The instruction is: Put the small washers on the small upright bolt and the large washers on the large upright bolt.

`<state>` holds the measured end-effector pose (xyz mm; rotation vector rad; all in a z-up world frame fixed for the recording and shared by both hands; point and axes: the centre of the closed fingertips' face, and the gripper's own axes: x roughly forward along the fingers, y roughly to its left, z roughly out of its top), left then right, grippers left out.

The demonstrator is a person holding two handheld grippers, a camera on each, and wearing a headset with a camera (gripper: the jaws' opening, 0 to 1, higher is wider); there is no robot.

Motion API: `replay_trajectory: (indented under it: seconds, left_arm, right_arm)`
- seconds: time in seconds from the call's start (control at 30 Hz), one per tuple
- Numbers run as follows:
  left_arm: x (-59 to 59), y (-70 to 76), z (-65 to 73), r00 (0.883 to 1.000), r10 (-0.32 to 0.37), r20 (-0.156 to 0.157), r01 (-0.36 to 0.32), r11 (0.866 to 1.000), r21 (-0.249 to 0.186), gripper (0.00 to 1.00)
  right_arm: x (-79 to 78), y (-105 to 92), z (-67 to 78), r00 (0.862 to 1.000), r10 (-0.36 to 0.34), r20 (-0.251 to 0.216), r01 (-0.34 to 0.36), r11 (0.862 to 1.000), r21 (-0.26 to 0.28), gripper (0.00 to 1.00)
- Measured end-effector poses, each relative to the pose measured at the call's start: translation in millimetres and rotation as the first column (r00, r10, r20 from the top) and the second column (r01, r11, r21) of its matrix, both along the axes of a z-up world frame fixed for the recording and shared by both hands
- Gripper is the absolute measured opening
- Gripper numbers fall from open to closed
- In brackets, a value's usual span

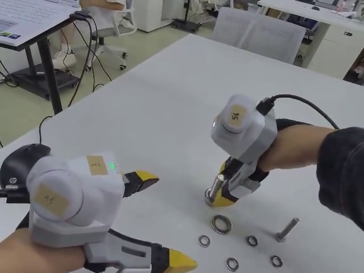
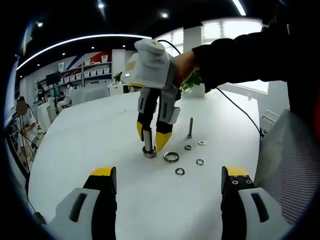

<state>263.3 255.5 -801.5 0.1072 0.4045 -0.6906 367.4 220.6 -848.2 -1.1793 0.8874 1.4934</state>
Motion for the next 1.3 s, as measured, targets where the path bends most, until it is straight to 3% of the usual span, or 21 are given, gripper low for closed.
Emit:
replay_trajectory:
  seconds: [0.7, 0.9, 1.3]
  left_arm:
    - [0.8, -3.5, -1.1, 1.0, -0.016, -0.007, 0.016, 1.0, 0.006, 0.86]
    - [0.1, -5.5, -1.3, 1.0, -0.026, -0.009, 0.026, 1.0, 0.008, 0.86]
    - [-0.4, -5.9, -0.3, 0.999, -0.033, -0.007, 0.033, 0.999, 0.01, 0.86]
  right_arm:
    - [2.7, -34.3, 3.2, 0.996, -0.094, 0.001, 0.094, 0.995, 0.012, 0.33]
    - [-6.7, -43.4, 1.5, 0.995, -0.103, -0.008, 0.103, 0.995, 0.004, 0.32]
    - [-26.6, -41.1, -6.1, 0.997, -0.079, -0.024, 0.079, 0.997, 0.003, 0.32]
